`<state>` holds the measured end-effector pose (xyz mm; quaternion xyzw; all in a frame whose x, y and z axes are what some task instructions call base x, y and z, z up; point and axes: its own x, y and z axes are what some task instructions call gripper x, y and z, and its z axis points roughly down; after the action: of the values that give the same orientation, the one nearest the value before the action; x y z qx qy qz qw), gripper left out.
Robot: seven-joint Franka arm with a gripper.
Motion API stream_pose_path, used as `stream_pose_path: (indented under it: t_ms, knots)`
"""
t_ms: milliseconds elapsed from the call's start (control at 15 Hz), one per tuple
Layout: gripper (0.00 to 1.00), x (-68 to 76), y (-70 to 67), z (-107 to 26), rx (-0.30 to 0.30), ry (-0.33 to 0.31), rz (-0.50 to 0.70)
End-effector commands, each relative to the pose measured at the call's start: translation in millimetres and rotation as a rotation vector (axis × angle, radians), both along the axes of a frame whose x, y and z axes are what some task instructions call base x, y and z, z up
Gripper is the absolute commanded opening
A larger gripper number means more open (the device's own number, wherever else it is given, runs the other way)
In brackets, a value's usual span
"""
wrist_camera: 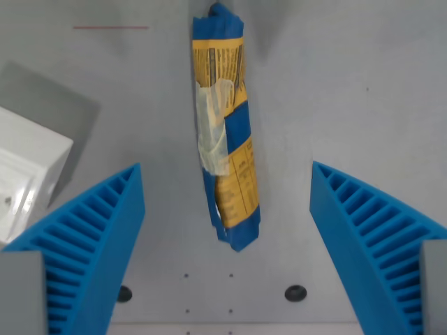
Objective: Pick up the blue bag
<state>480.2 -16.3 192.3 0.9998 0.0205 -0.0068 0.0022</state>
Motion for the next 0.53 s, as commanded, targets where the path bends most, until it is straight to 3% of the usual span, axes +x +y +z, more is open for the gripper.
stream_pose_path:
  t_ms: [67,200,267,533]
  knots:
    - [1.00,-6.2,1.5,-13.2,0.031,-0.105,0.020]
    - [1.00,-6.0,1.3,-23.2,0.032,-0.109,0.017]
    - [0.00,-6.0,1.3,-28.3,0.033,-0.112,0.017]
    - [0.00,-6.0,1.3,-28.3,0.033,-0.112,0.017]
